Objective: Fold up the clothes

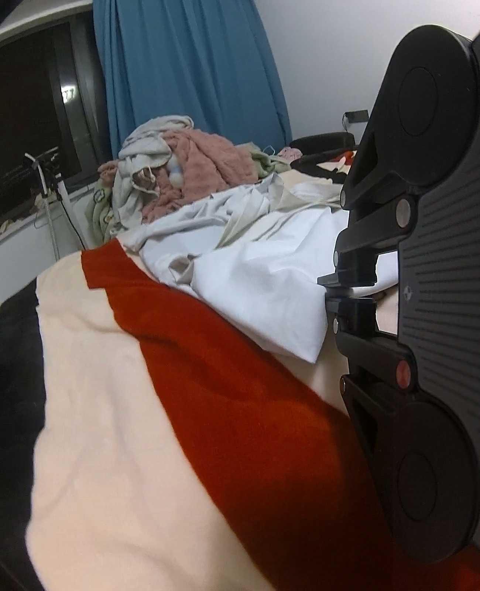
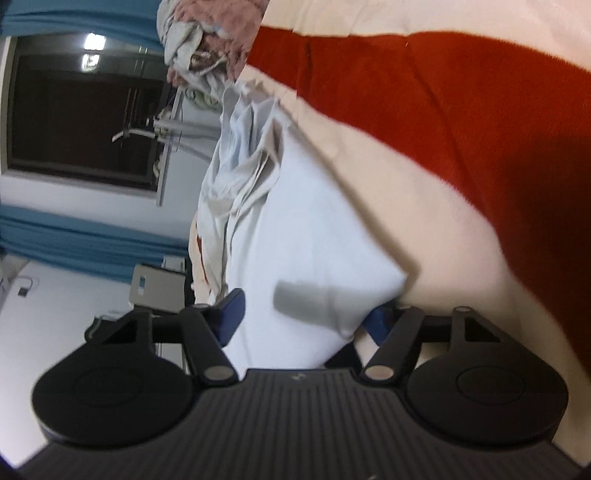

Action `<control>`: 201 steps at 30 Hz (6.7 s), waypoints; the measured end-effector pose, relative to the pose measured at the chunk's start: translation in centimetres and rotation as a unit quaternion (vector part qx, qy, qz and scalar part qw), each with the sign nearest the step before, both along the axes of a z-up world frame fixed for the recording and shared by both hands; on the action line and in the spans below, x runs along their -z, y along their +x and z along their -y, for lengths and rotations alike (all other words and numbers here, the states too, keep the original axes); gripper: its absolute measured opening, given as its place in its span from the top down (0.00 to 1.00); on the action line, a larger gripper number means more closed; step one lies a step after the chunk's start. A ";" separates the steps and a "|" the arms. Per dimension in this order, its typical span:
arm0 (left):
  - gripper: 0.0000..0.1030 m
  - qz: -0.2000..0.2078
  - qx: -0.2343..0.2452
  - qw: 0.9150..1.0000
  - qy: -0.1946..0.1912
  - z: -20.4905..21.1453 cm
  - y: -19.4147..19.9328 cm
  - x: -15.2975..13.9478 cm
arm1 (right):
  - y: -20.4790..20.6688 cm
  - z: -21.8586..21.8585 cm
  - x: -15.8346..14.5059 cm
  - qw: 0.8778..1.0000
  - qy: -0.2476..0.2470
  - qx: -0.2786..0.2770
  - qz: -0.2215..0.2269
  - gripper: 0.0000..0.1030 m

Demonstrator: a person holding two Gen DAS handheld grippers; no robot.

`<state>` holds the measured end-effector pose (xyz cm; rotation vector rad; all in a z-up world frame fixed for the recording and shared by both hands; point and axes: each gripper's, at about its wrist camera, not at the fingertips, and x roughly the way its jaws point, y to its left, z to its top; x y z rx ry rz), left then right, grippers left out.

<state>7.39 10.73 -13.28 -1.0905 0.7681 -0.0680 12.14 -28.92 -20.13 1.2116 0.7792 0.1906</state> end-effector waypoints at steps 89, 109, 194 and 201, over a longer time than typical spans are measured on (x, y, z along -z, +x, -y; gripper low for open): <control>0.37 0.138 0.071 0.973 0.171 1.5 15.4 -5.2 | 12.1 2.5 -3.3 0.986 -0.075 -0.021 0.146 0.11; 0.09 0.090 0.161 0.892 0.412 8.0 15.0 -1.8 | 10.8 -6.0 -4.0 0.872 -0.429 -0.153 0.179 0.62; 0.83 0.079 0.036 0.996 0.014 -1.0 0.4 -1.3 | -3.2 2.2 -1.9 0.993 -0.056 0.073 0.069 0.82; 0.84 0.136 0.063 0.988 0.019 0.7 -2.1 -5.9 | -8.6 2.2 -8.7 0.974 -0.128 0.096 0.162 0.83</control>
